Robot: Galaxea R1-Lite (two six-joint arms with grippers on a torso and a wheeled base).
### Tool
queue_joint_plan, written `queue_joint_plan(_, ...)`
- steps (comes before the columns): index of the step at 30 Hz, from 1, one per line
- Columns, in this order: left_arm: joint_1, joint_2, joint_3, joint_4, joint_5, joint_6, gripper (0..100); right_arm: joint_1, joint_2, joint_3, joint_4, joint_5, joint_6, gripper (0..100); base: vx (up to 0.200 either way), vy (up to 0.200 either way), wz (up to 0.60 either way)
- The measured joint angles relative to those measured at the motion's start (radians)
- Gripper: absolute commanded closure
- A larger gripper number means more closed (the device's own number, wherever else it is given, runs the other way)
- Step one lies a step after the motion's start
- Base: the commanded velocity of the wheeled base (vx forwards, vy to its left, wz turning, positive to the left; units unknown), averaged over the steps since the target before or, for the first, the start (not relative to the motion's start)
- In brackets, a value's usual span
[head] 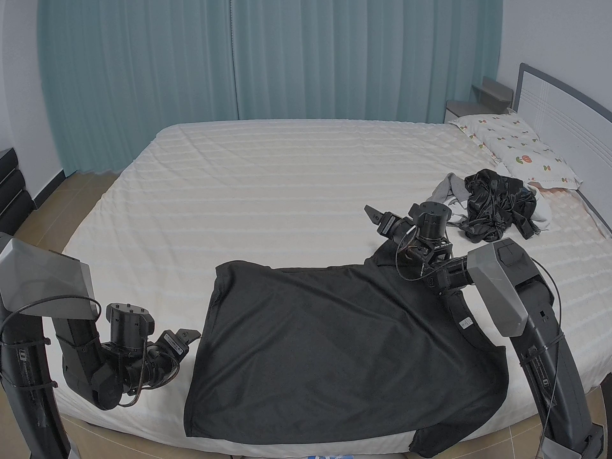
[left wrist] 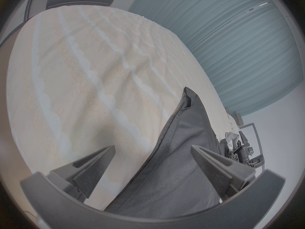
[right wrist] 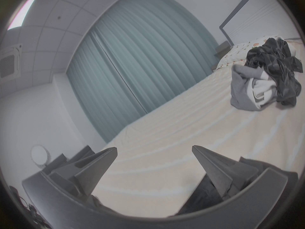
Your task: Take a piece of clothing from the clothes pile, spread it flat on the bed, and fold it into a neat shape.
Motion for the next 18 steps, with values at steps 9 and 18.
queue_joint_plan(9,0.000,0.001,0.001,0.000,0.000,0.000,0,-0.013,-0.053,0.092,0.004,-0.008,0.062,0,0.000,0.000,0.00)
queue_joint_plan(18,-0.001,0.002,0.004,0.000,-0.001,0.000,0,-0.028,-0.243,0.423,0.034,0.089,0.227,0,0.000,0.000,0.00)
